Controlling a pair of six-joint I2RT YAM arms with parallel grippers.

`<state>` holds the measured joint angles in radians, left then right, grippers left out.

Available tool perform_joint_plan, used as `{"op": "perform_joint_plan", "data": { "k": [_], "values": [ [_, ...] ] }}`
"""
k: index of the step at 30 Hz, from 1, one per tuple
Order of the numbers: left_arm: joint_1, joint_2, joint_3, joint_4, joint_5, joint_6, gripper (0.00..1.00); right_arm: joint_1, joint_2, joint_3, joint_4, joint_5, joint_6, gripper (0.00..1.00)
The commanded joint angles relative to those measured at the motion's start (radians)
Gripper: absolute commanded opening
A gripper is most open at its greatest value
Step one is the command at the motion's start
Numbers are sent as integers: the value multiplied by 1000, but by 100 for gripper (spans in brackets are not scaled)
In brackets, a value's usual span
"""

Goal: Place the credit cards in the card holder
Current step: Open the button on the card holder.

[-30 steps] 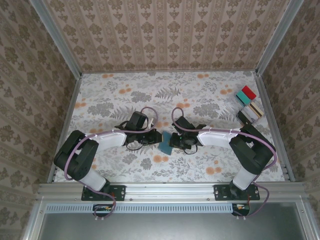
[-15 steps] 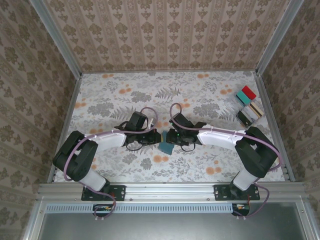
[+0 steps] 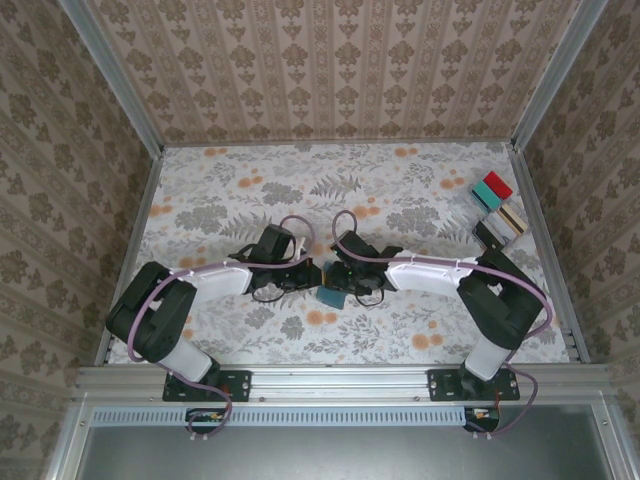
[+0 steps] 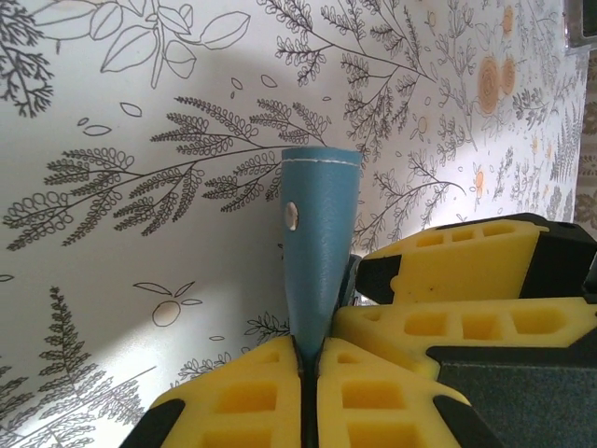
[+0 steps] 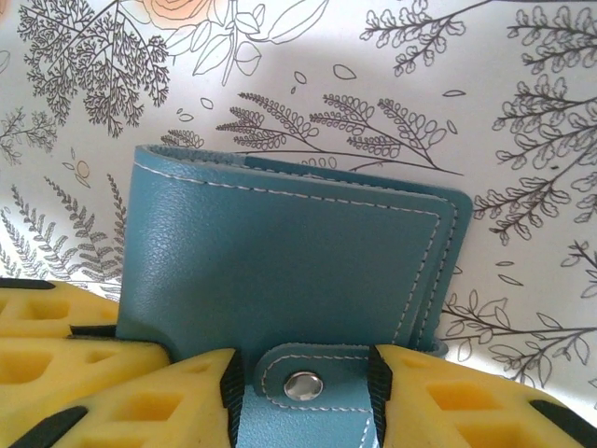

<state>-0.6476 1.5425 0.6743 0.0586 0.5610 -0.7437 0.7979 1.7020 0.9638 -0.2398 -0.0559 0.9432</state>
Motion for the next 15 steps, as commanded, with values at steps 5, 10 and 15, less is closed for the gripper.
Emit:
{"op": "perform_joint_plan", "data": {
  "k": [5, 10, 15],
  "values": [
    [-6, -40, -19, 43, 10, -30, 6, 42, 123, 103, -221, 158, -18, 32],
    [-3, -51, -31, 32, -20, -35, 3, 64, 116, 100, -286, 227, -9, 20],
    [5, -61, -53, 32, -35, -42, 2, 63, 50, 80, -329, 288, -16, 12]
  ]
}}
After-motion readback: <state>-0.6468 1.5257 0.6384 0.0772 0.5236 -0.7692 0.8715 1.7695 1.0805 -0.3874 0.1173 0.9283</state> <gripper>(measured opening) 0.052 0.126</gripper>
